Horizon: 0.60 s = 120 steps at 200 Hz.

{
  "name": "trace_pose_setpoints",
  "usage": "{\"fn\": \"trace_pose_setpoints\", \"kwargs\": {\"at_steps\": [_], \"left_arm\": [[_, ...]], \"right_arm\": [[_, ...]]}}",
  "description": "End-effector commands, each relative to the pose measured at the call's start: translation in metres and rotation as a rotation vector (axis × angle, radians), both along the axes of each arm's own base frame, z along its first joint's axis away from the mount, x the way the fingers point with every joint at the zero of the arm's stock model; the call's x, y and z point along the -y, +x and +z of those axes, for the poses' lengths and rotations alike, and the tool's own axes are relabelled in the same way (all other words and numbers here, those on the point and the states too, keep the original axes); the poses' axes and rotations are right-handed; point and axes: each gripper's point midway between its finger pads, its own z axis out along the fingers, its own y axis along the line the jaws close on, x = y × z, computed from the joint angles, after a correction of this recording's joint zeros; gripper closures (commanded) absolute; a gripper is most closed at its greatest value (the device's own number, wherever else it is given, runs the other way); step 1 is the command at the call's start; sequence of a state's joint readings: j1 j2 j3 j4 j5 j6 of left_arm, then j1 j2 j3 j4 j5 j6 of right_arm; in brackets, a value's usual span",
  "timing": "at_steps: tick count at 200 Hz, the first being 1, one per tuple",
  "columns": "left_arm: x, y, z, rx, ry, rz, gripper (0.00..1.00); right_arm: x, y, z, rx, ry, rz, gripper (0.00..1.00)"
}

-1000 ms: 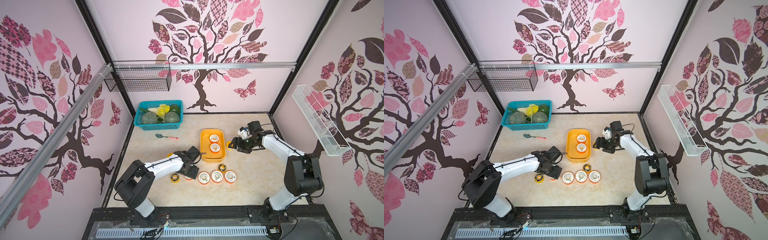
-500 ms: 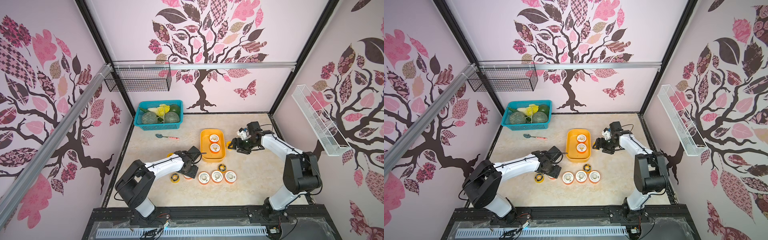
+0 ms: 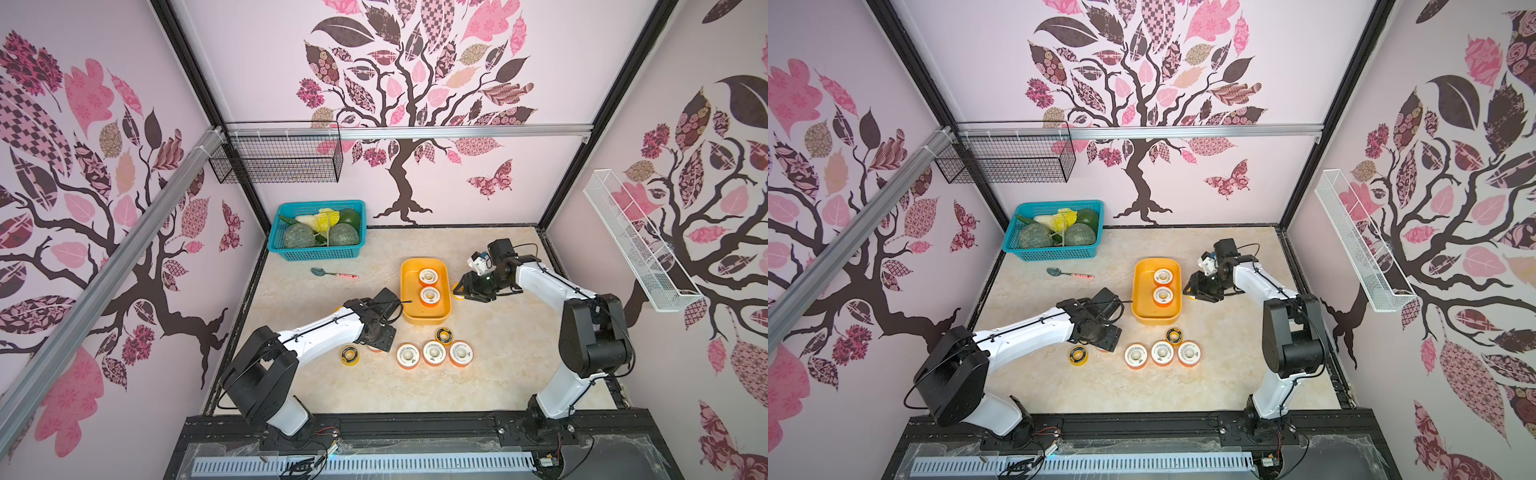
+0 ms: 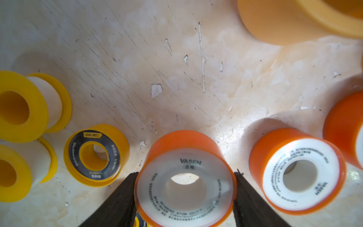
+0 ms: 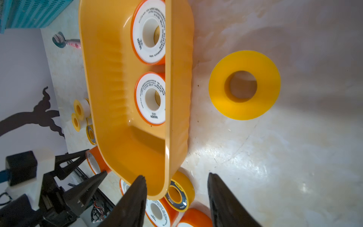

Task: Put the sealing tape into the storage box
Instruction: Pick up the sealing tape at the center of the board, then adjust the storage box at the center of the board.

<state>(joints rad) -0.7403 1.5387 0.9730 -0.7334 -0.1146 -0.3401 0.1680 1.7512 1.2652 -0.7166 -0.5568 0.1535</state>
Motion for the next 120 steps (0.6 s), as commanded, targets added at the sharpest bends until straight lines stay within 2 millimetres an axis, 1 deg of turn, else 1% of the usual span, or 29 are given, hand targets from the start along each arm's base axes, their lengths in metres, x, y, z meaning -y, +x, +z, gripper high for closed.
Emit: {"fn": "trace_pose_setpoints", "kwargs": {"at_steps": [1,9,21,33,53,67,89,105,120], "left_arm": [[0.004,0.009,0.023,0.049,-0.029,0.001,0.30],[0.005,0.011,0.029,0.056,-0.038,0.000,0.30],[0.007,0.015,0.038,0.062,-0.059,-0.001,0.29],[0.009,0.020,0.047,0.073,-0.084,0.002,0.29],[0.015,0.029,0.063,0.084,-0.129,0.000,0.30],[0.024,0.036,0.075,0.098,-0.168,-0.013,0.29],[0.043,0.046,0.092,0.110,-0.227,-0.038,0.30],[0.055,0.054,0.098,0.109,-0.251,-0.053,0.30],[0.064,0.061,0.101,0.102,-0.263,-0.063,0.30]], "right_arm": [[-0.009,0.013,0.004,0.016,0.002,0.022,0.53],[-0.013,0.015,0.003,0.013,0.004,0.028,0.59],[-0.016,0.017,0.001,0.011,0.006,0.035,0.60],[-0.020,0.020,-0.001,0.005,0.007,0.042,0.64],[-0.021,0.024,-0.005,0.001,0.001,0.034,0.67],[-0.021,0.026,-0.007,-0.001,-0.006,0.023,0.71],[-0.025,0.027,-0.011,-0.015,0.001,0.030,0.75],[-0.027,0.028,-0.012,-0.015,0.002,0.032,0.78],[-0.029,0.028,-0.013,-0.020,0.006,0.031,0.80]]}}
